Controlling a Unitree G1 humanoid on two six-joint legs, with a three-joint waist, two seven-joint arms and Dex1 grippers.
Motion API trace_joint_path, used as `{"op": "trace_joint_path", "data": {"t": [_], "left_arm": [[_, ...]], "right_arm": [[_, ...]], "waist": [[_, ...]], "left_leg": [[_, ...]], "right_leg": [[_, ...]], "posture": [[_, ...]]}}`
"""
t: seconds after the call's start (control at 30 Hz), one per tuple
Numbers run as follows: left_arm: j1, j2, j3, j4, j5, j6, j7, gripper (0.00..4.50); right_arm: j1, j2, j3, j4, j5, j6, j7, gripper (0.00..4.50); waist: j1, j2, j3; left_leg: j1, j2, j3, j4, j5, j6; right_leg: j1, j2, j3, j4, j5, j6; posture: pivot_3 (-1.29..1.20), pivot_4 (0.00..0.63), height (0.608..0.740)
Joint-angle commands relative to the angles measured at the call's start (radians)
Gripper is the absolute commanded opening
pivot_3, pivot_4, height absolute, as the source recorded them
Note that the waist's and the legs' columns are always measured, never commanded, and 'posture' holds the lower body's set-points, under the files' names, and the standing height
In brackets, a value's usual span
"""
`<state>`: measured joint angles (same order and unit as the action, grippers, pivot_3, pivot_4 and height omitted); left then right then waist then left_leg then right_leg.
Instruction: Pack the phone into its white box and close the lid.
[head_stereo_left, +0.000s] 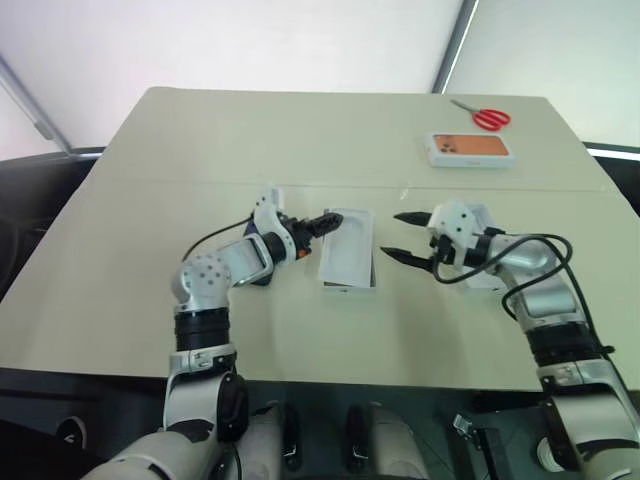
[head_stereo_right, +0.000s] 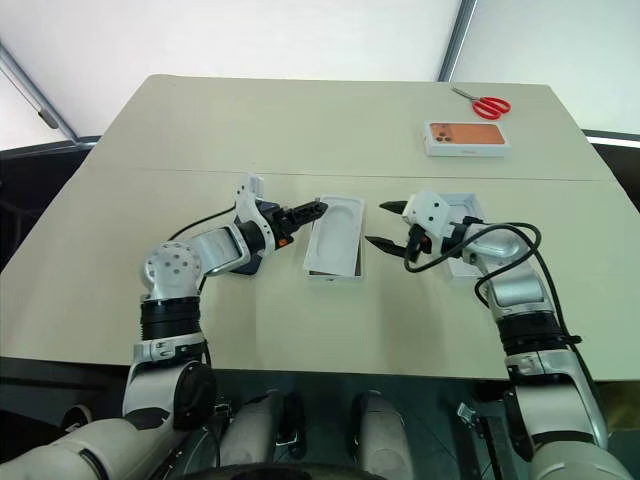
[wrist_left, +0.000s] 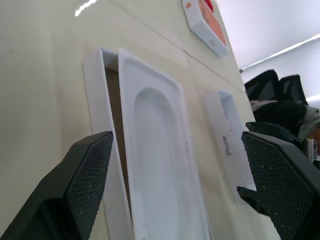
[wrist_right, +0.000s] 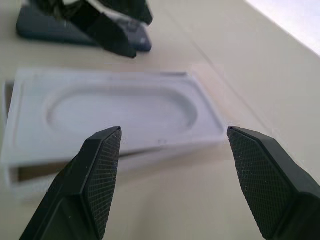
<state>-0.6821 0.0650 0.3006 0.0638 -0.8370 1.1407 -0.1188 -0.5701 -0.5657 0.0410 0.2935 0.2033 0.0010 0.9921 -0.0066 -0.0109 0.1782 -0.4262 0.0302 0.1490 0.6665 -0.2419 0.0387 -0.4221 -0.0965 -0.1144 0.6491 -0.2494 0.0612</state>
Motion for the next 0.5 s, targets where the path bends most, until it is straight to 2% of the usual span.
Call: {"op": "trace_joint_path", "data": {"t": [0.03, 0.07, 0.13, 0.23, 0.33, 0.5], "left_arm": [[-0.017, 0.054, -0.031, -0.081, -0.001, -0.041, -0.081, 4.41], [-0.014, 0.072, -0.045, -0.091, 0.014, -0.054, -0.095, 4.41], [0.026, 0.177, -0.156, -0.135, 0.126, -0.162, -0.193, 4.41], [0.067, 0.261, -0.203, -0.147, 0.175, -0.243, -0.290, 4.41], [0.081, 0.304, -0.132, -0.108, 0.151, -0.277, -0.340, 4.41], [0.112, 0.355, -0.135, -0.086, 0.215, -0.369, -0.376, 4.41]], "right_arm": [[-0.031, 0.026, -0.015, -0.072, 0.024, 0.042, -0.035, 2.99], [-0.028, 0.030, -0.001, -0.078, 0.008, 0.039, -0.039, 2.68], [-0.043, 0.057, 0.040, -0.050, -0.068, 0.019, -0.100, 1.57], [-0.052, 0.074, 0.097, -0.012, -0.164, -0.031, -0.152, 0.03], [-0.077, 0.091, 0.167, 0.056, -0.257, -0.069, -0.181, 0.03], [-0.135, 0.146, 0.201, 0.127, -0.310, -0.071, -0.238, 0.03]], "waist": [[0.001, 0.000, 0.000], [0.001, 0.000, 0.000], [-0.005, 0.000, 0.000], [-0.008, 0.001, -0.001], [-0.010, 0.001, 0.000], [-0.011, 0.001, 0.000]], "left_leg": [[0.000, 0.000, 0.000, 0.000, 0.000, 0.000], [0.000, 0.000, 0.000, 0.000, 0.000, 0.000], [0.000, -0.001, 0.000, 0.000, 0.000, 0.000], [0.000, -0.001, 0.001, -0.001, 0.000, 0.000], [0.000, 0.000, 0.001, -0.002, 0.000, 0.000], [0.000, 0.000, 0.001, -0.002, 0.000, 0.000]], "right_leg": [[0.000, 0.000, 0.000, 0.000, 0.000, 0.000], [0.000, 0.000, 0.000, 0.000, 0.000, 0.000], [0.000, -0.001, 0.000, 0.000, 0.000, 0.000], [-0.001, 0.000, 0.000, 0.000, 0.000, 0.000], [-0.002, 0.000, 0.000, 0.000, 0.000, 0.000], [-0.002, -0.001, 0.001, 0.000, 0.000, 0.000]], "posture": [[0.00, 0.150, 0.738], [0.00, 0.150, 0.738], [0.00, 0.150, 0.738], [0.00, 0.150, 0.738], [0.00, 0.150, 0.738], [0.00, 0.150, 0.738]]}}
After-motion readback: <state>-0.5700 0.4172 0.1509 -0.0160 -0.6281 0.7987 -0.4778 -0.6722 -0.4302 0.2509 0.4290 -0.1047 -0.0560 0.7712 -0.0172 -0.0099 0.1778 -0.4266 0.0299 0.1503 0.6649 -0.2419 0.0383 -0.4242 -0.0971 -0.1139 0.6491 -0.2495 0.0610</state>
